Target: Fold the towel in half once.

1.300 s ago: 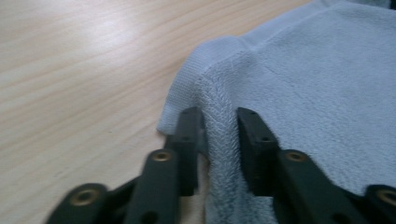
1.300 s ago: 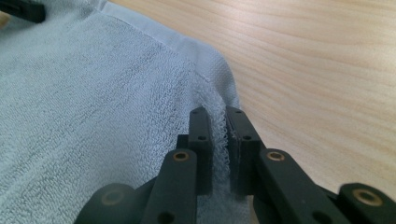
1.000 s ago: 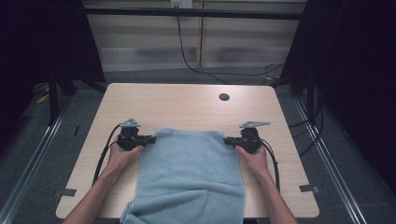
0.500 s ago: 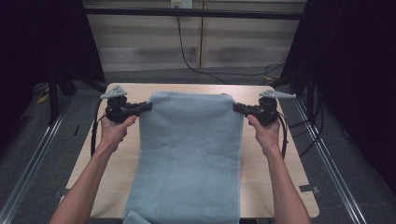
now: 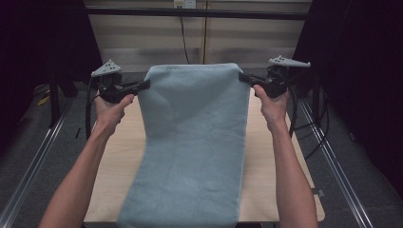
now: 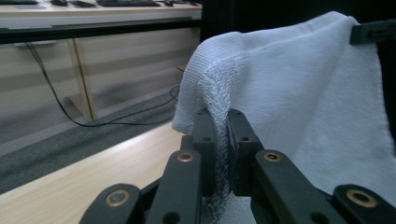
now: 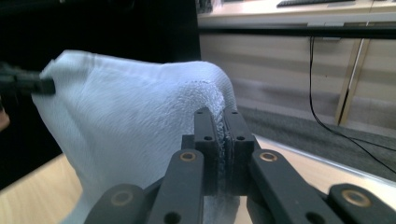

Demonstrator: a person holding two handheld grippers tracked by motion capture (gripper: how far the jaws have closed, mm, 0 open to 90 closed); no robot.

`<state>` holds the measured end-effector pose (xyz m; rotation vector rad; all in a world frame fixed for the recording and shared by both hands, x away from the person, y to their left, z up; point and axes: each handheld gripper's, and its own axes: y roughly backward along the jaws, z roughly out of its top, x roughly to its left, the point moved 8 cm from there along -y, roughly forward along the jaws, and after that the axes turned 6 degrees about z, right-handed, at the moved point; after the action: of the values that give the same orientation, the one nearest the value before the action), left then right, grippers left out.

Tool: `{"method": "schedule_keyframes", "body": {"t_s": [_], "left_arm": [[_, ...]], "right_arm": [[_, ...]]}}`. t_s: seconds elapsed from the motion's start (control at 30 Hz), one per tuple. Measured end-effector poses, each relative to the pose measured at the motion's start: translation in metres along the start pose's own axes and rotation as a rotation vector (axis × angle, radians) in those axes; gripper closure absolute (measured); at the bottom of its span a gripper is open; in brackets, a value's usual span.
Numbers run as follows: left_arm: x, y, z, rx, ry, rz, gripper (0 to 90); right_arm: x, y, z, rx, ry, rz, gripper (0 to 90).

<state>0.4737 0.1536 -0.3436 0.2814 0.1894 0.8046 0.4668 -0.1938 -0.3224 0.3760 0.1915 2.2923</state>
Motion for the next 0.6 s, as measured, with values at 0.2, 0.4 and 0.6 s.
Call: {"method": "schedule_keyframes", "body": {"t_s": [0.2,0.4,0.6], "left_arm": [[-0.020,0.012,-0.039,0.037,-0.011,-0.067,84.3],[-0.034,0.035,-0.065,0.038,-0.018,-0.112,84.3],[-0.058,0.060,-0.103,0.088,-0.021,-0.159,84.3]], "right_arm": [[0.023,0.016,-0.048,0.075,0.013,0.059,85.8],[0.054,0.047,-0.093,0.120,0.015,0.116,85.8],[0.090,0.076,-0.144,0.201,0.030,0.147,85.8]]}}
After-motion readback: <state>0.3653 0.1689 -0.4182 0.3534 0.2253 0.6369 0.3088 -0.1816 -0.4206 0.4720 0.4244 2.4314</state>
